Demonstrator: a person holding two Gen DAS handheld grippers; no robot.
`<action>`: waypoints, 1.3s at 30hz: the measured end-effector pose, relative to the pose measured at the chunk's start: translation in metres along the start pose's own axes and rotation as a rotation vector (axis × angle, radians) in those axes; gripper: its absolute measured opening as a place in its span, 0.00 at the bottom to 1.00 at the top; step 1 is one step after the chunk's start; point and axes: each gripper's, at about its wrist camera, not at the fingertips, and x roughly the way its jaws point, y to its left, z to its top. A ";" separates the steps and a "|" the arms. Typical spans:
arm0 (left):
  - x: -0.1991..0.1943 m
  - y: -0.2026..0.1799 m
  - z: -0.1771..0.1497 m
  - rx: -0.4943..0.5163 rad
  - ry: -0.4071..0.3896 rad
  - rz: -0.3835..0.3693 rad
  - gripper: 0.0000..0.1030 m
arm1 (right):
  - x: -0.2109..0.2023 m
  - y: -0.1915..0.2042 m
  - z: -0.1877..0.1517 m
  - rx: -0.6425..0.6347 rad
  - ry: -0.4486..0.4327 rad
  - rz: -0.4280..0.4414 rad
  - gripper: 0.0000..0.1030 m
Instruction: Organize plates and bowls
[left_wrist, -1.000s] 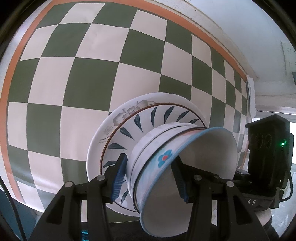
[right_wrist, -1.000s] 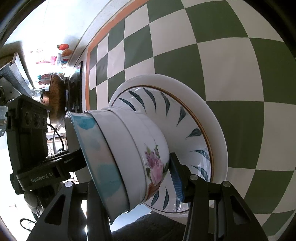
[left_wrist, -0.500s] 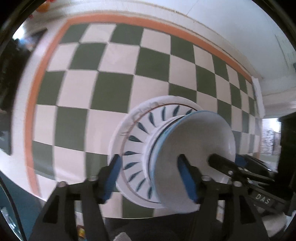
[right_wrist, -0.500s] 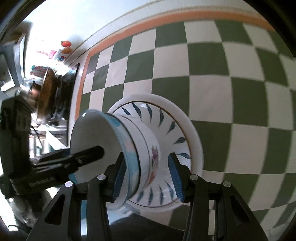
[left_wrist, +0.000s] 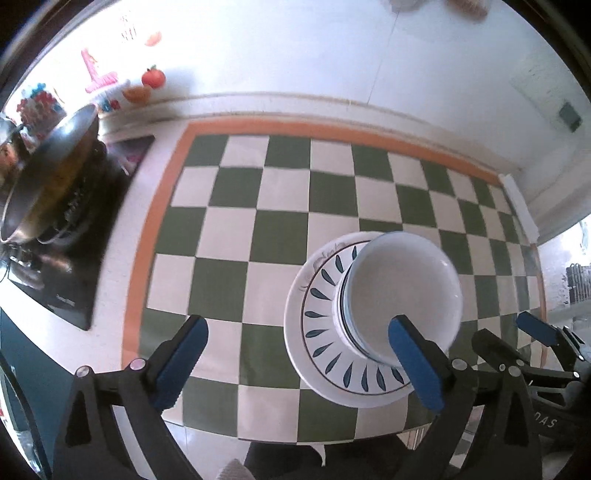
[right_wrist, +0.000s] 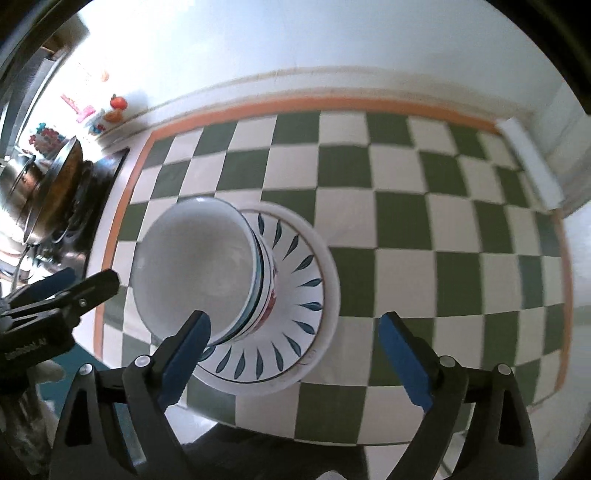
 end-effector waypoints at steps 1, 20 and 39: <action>-0.008 0.001 -0.002 0.008 -0.018 -0.001 0.98 | -0.009 0.003 -0.004 0.001 -0.023 -0.016 0.94; -0.153 -0.016 -0.064 0.100 -0.287 -0.058 1.00 | -0.177 0.040 -0.090 0.050 -0.311 -0.076 0.97; -0.252 -0.027 -0.179 0.037 -0.388 0.028 1.00 | -0.299 0.035 -0.204 -0.003 -0.428 -0.022 0.97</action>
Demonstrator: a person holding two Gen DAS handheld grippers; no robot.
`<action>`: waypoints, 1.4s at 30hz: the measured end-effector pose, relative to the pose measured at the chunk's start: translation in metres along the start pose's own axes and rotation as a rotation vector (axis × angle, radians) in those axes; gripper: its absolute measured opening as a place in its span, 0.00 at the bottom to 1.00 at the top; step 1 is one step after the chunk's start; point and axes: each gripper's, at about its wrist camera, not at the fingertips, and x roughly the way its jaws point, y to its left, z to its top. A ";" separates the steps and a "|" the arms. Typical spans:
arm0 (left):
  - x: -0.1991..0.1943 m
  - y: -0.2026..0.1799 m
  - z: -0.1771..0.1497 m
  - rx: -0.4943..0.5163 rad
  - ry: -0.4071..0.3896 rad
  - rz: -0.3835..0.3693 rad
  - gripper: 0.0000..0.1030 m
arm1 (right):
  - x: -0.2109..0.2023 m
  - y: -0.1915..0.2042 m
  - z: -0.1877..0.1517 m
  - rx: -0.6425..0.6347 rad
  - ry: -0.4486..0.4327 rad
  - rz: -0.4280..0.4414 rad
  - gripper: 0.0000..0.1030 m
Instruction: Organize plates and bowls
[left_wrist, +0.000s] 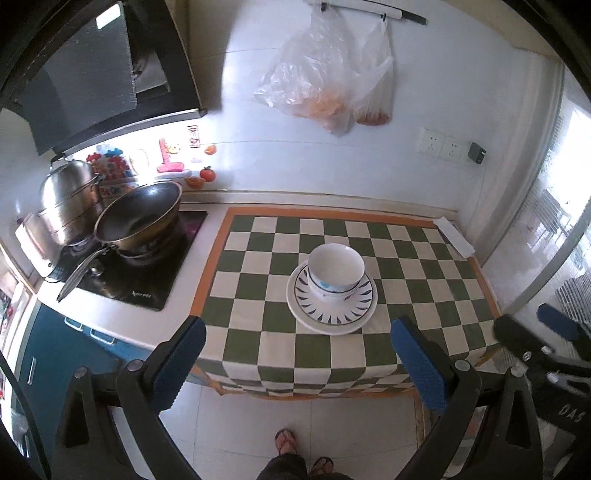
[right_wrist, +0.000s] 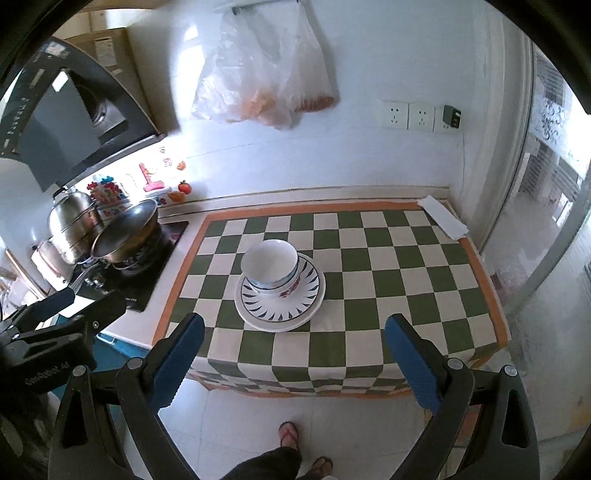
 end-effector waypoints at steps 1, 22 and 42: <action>-0.005 0.001 -0.003 -0.002 -0.002 0.000 1.00 | -0.009 0.001 -0.002 -0.003 -0.014 -0.009 0.97; -0.046 0.021 -0.008 0.058 -0.064 -0.024 1.00 | -0.061 0.025 -0.015 0.034 -0.081 -0.064 0.97; -0.046 0.033 -0.009 0.061 -0.058 -0.049 1.00 | -0.062 0.028 -0.020 0.053 -0.073 -0.075 0.97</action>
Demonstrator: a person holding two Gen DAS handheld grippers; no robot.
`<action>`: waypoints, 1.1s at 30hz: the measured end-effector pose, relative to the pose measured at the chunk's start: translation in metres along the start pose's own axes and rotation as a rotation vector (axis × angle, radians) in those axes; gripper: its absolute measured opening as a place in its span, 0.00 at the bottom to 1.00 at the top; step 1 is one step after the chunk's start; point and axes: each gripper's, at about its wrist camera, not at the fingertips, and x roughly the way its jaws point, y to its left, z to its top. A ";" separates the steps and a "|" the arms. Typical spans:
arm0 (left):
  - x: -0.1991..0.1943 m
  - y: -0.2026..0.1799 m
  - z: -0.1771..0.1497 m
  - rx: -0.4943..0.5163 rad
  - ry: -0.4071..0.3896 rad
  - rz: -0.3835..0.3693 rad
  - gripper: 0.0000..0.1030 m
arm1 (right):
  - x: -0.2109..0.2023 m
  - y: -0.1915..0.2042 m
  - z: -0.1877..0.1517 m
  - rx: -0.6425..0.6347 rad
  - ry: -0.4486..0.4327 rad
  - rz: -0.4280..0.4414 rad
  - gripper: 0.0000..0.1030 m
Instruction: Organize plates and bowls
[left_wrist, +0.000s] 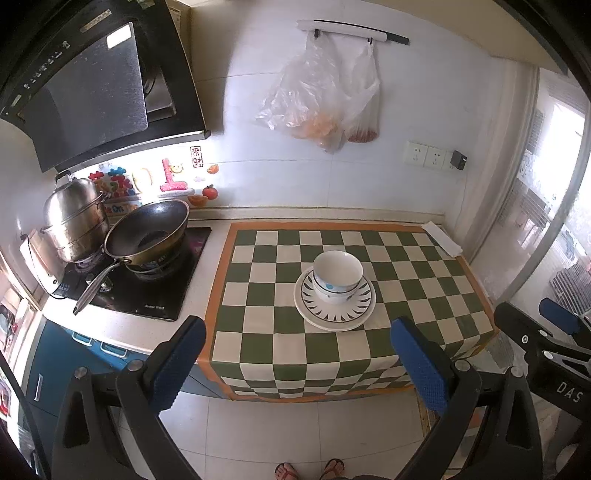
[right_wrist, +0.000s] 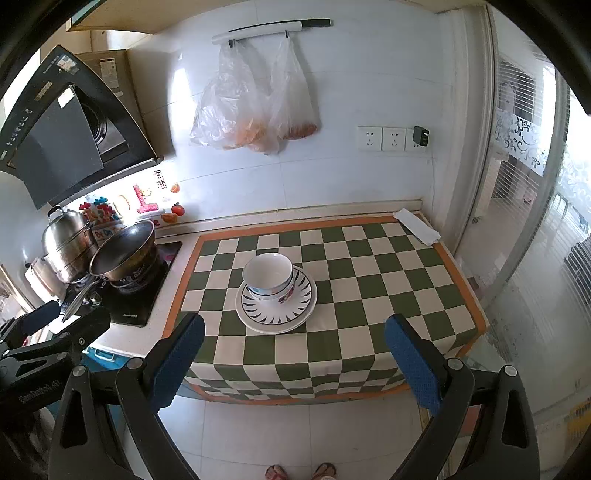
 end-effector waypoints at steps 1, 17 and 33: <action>0.000 0.001 0.000 -0.002 0.001 -0.001 1.00 | 0.000 0.001 -0.001 0.000 0.002 -0.001 0.97; -0.005 0.006 -0.006 -0.012 0.008 -0.004 1.00 | -0.001 0.005 -0.009 0.004 0.009 -0.010 0.97; -0.006 0.006 -0.013 -0.017 0.018 -0.003 1.00 | -0.002 0.004 -0.011 0.009 0.009 -0.012 0.97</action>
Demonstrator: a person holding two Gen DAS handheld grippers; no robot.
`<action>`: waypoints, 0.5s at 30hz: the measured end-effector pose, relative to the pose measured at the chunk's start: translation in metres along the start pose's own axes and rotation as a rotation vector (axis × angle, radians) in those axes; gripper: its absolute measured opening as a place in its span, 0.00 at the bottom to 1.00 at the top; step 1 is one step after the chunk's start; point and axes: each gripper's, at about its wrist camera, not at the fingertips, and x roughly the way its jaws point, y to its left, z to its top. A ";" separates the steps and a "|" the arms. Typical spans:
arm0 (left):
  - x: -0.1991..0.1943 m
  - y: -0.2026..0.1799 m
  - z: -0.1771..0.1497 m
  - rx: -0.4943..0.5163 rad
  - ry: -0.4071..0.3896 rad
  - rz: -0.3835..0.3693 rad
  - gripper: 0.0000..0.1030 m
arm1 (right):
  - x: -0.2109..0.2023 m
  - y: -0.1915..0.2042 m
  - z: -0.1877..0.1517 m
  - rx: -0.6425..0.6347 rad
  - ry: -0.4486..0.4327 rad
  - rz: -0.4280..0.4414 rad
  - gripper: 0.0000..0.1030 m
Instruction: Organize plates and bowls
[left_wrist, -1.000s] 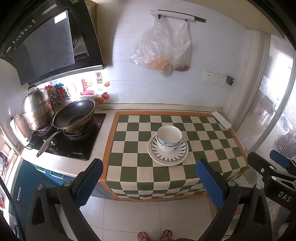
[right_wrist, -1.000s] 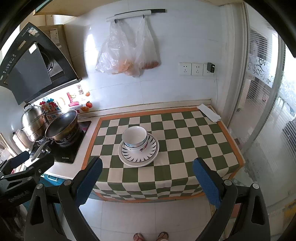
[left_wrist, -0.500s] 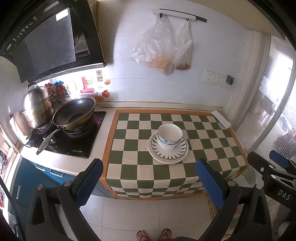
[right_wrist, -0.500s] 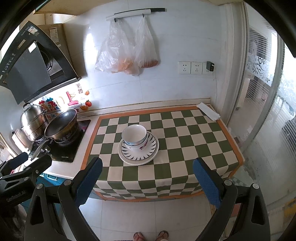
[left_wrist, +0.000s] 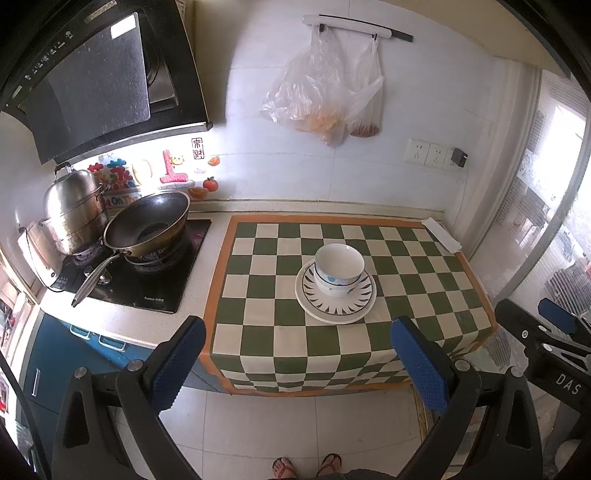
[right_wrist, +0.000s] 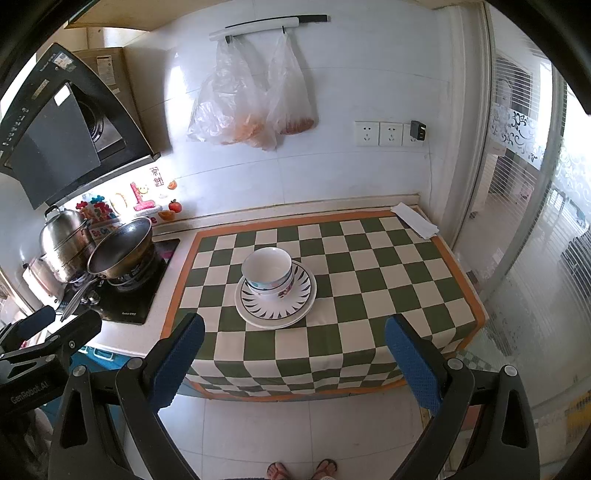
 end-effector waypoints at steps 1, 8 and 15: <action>-0.001 0.001 -0.002 -0.002 0.003 -0.002 1.00 | 0.000 0.000 -0.001 0.000 0.002 -0.001 0.97; 0.003 0.000 0.000 0.000 0.007 -0.006 1.00 | 0.002 0.000 -0.002 0.006 0.008 -0.004 0.97; 0.005 0.001 0.002 0.002 0.008 -0.006 1.00 | 0.001 0.000 -0.001 0.007 0.006 -0.004 0.97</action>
